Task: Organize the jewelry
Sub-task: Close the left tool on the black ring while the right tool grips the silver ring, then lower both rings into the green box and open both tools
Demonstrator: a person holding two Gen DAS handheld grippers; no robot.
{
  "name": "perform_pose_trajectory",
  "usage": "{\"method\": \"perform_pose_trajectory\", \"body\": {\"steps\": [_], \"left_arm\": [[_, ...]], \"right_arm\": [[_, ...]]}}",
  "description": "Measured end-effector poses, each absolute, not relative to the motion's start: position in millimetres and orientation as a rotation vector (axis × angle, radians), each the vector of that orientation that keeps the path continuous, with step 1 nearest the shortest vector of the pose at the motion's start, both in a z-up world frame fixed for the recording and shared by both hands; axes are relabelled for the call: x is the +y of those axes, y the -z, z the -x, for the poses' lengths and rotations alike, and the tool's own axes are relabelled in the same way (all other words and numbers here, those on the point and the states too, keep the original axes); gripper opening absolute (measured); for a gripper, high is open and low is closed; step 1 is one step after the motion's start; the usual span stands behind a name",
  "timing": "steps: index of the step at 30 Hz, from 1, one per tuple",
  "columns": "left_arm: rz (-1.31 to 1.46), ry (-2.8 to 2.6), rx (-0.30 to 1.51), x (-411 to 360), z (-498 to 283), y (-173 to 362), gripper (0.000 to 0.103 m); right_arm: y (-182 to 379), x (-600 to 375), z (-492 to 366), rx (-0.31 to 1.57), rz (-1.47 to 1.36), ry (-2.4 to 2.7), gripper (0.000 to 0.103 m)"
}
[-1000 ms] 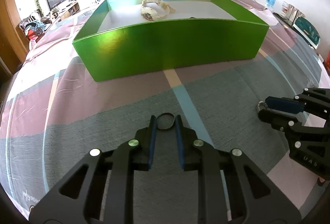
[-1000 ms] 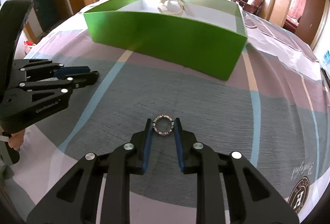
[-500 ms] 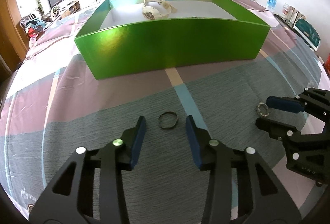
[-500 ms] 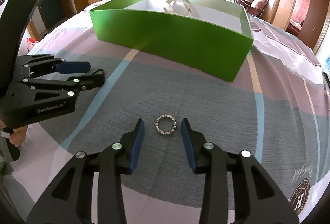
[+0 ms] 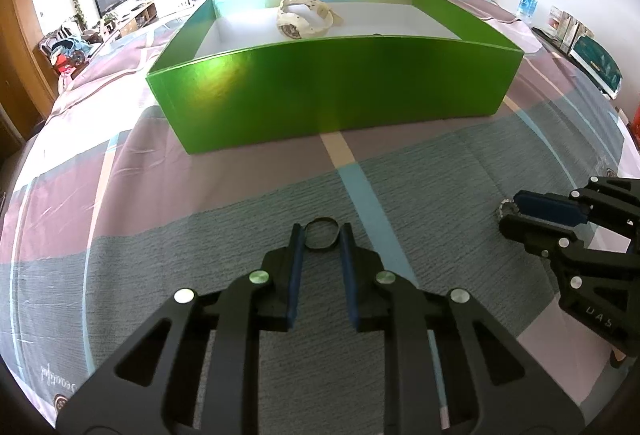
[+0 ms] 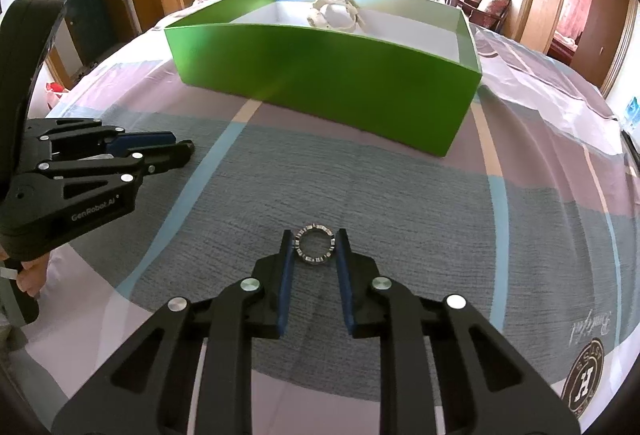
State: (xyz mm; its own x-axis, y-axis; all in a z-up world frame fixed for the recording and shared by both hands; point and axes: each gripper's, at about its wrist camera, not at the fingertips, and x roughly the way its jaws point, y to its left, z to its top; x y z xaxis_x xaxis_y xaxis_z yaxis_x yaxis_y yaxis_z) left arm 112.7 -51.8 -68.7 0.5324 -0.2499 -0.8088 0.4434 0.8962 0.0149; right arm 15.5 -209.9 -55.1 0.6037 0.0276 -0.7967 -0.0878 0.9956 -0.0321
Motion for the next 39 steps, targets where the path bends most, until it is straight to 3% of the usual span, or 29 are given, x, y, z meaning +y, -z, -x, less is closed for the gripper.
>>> {"method": "perform_pose_trajectory", "body": {"steps": [20,30,39], "left_arm": [[-0.174,0.391,0.928,-39.9,-117.1,60.8,0.018],[-0.141,0.361,0.791,-28.2,-133.8,-9.9,0.018],[-0.137,0.356,0.705,-54.1,-199.5,-49.4,0.018]], "right_arm": [[36.8,-224.3,-9.7,0.839,0.025,0.014,0.021],[-23.4,-235.5,-26.6,0.761,-0.021,0.024,0.021],[-53.1,-255.4,-111.2,0.695,-0.104,0.054,0.021]]}}
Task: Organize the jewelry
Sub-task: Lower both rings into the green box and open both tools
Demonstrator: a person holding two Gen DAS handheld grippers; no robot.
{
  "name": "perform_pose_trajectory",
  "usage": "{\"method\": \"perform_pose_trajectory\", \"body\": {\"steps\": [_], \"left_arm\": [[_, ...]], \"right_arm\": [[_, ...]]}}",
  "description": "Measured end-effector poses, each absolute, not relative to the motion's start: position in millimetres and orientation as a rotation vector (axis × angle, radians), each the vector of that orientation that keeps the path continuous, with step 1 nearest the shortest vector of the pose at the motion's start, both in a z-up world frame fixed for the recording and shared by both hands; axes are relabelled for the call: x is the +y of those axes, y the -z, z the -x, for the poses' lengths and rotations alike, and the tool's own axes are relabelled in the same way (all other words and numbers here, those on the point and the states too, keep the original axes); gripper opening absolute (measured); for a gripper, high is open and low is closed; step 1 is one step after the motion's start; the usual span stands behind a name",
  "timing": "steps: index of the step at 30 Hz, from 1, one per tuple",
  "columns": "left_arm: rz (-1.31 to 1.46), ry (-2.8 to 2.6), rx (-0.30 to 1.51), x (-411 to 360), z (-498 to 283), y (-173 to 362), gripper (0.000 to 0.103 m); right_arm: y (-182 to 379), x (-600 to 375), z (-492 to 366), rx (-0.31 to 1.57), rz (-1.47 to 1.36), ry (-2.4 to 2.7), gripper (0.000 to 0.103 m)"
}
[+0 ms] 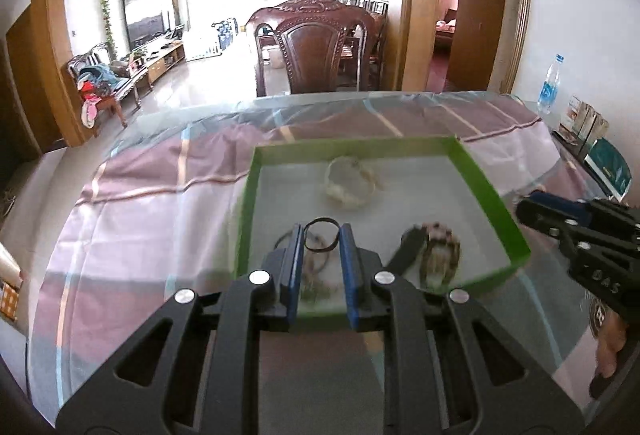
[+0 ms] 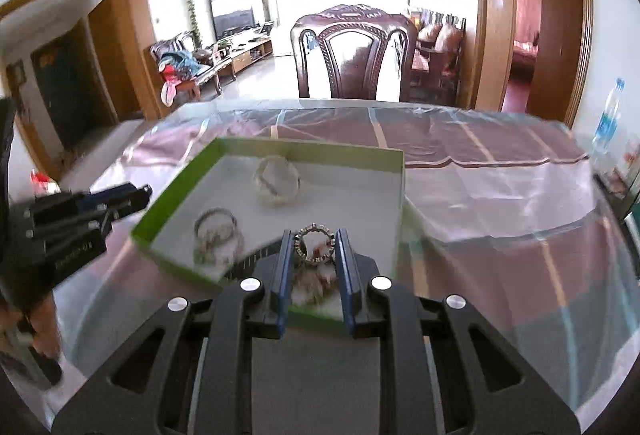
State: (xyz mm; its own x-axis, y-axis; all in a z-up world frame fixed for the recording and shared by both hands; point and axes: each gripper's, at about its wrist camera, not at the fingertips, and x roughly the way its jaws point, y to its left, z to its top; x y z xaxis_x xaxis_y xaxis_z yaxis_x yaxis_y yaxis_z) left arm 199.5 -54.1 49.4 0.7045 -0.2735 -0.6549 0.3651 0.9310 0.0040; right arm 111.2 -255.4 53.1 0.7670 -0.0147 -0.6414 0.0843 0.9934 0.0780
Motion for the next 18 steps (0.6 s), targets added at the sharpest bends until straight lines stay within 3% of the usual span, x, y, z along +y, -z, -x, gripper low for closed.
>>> {"method": "perform_pose_trajectory", "body": {"steps": [7,8,10,18], "left_arm": [[-0.125,0.316,0.799,-73.2,-244.6,-10.7,0.020],[-0.116,0.316,0.809,-73.0,-246.4,-6.8,0.027],[-0.088,0.313,0.831,-68.5,-248.4,-2.1,0.041],[-0.068,0.295,0.740,-41.8,-188.3,-32.2,0.062]], "right_arm": [[-8.2,-259.9,-150.8,0.839,-0.099,0.068,0.024],[-4.4,-261.1,-150.7,0.851,-0.102,0.069,0.026],[-4.9,-263.9,-144.4,0.848,-0.122,0.071,0.038],[-55.5,-254.0,-67.1,0.718,-0.081,0.125,0.074]]}}
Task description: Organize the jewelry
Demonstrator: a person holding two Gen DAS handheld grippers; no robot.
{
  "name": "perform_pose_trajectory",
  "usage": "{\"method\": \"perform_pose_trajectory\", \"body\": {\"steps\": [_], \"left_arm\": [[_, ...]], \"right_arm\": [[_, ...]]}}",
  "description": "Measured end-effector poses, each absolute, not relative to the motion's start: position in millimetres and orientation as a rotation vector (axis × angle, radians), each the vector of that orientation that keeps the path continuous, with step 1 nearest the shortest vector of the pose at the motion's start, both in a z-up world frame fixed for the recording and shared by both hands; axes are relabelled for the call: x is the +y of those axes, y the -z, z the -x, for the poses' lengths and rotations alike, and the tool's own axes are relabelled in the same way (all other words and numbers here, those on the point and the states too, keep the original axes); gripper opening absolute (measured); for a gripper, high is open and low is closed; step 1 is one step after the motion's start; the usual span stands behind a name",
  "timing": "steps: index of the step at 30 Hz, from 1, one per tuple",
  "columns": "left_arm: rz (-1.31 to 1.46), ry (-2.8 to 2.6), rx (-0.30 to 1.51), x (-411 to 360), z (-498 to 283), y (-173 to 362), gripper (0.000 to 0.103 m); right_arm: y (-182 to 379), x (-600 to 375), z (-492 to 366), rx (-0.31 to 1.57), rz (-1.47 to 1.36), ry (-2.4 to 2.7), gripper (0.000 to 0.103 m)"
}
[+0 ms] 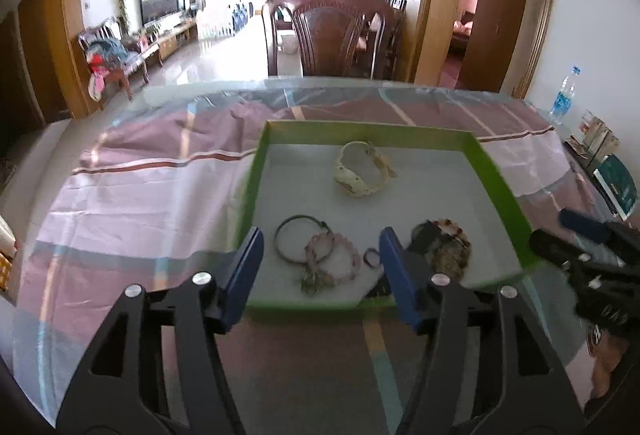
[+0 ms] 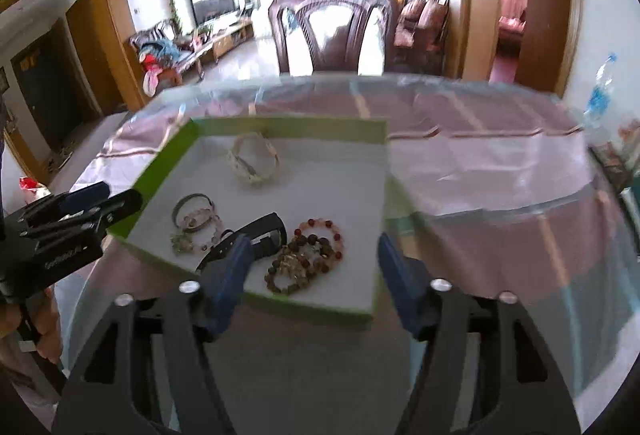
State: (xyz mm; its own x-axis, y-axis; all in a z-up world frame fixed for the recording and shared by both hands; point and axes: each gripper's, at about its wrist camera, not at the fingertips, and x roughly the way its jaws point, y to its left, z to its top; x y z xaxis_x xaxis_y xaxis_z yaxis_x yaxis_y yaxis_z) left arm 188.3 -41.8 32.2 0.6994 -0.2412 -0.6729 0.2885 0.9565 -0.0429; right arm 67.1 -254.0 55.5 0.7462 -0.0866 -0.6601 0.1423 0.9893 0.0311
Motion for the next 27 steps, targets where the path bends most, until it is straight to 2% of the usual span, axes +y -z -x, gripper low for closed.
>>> {"method": "perform_pose_trajectory", "body": {"steps": [1,3,6,8,14,20,27], "left_arm": [[-0.070,0.286,0.716,-38.2,-175.7,-36.8,0.067],[-0.065,0.281,0.655,-30.4,-142.1,-45.8,0.074],[-0.088,0.303,0.608,-24.8,-99.2,-51.7,0.080],[-0.109,0.296,0.557,-22.5,-74.1,-51.9,0.086],[-0.131,0.231,0.430,-21.4,-32.1,-33.2,0.094],[-0.124,0.235,0.472,-24.8,-35.8,-8.5,0.096],[-0.124,0.243,0.450,-26.4,-31.2,-7.3,0.099]], "right_arm": [[-60.4,-251.2,-53.5,0.697,-0.074,0.131,0.082],[-66.0,-245.2,-28.0,0.664,-0.069,0.143,0.090],[-61.0,-234.2,3.4,0.670,-0.063,0.131,0.096],[-53.3,-227.2,17.4,0.672,-0.057,0.123,0.096],[-30.8,-216.8,36.9,0.546,-0.089,0.205,0.099],[-9.3,-206.8,27.8,0.600,-0.013,0.214,0.100],[-3.2,-202.9,29.2,0.588,0.011,0.231,0.100]]}}
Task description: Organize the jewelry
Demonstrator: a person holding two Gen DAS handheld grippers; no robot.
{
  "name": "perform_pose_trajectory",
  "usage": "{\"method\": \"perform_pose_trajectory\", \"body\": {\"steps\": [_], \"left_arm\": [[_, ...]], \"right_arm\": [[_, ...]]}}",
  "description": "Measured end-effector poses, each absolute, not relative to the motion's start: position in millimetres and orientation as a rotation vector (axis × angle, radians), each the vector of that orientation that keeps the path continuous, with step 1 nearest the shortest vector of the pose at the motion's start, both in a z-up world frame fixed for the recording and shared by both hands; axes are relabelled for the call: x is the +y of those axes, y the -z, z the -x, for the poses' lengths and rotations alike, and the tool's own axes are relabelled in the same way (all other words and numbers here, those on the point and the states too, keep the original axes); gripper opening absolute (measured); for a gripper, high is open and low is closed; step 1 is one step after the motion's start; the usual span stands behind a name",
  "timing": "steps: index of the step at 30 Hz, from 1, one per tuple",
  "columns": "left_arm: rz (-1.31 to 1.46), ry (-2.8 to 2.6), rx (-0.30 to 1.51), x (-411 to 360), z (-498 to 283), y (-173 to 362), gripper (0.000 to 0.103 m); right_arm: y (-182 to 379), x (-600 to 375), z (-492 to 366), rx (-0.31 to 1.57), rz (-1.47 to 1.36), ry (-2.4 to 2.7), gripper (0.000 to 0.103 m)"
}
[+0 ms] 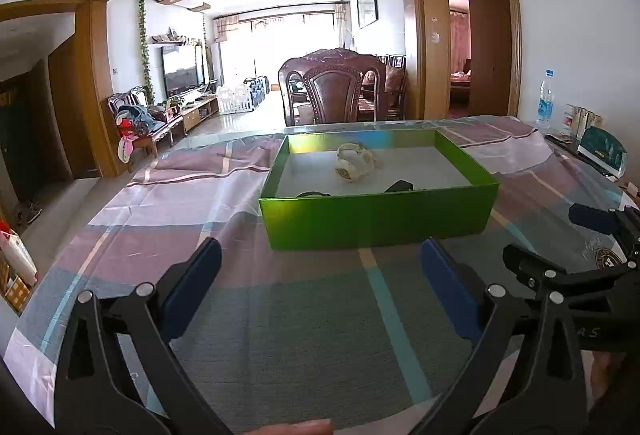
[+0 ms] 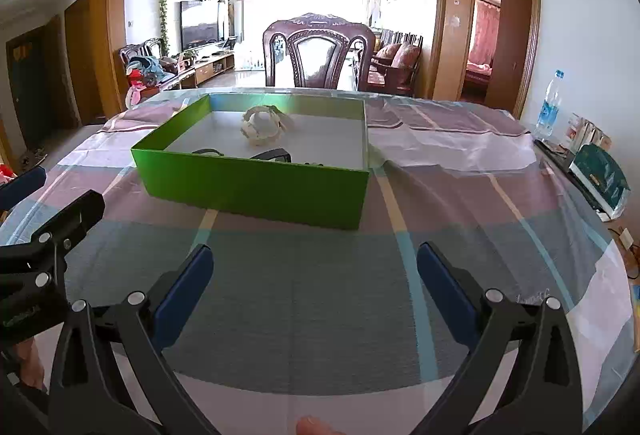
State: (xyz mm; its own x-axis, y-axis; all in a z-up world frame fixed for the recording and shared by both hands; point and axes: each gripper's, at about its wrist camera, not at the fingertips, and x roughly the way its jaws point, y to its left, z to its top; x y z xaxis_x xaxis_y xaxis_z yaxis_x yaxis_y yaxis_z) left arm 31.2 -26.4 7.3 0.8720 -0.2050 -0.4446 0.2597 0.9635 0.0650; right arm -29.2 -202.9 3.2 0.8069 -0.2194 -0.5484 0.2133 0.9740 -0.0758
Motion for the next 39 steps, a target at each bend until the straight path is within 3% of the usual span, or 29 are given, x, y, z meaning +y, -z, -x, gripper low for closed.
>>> {"method": "perform_pose_trajectory", "body": {"steps": [39], "left_arm": [[-0.131,0.246,0.481,-28.6,-37.9,0.8,0.099]], "right_arm": [[-1.1,-204.4,29.6,0.600,0.018,0.244,0.100]]}}
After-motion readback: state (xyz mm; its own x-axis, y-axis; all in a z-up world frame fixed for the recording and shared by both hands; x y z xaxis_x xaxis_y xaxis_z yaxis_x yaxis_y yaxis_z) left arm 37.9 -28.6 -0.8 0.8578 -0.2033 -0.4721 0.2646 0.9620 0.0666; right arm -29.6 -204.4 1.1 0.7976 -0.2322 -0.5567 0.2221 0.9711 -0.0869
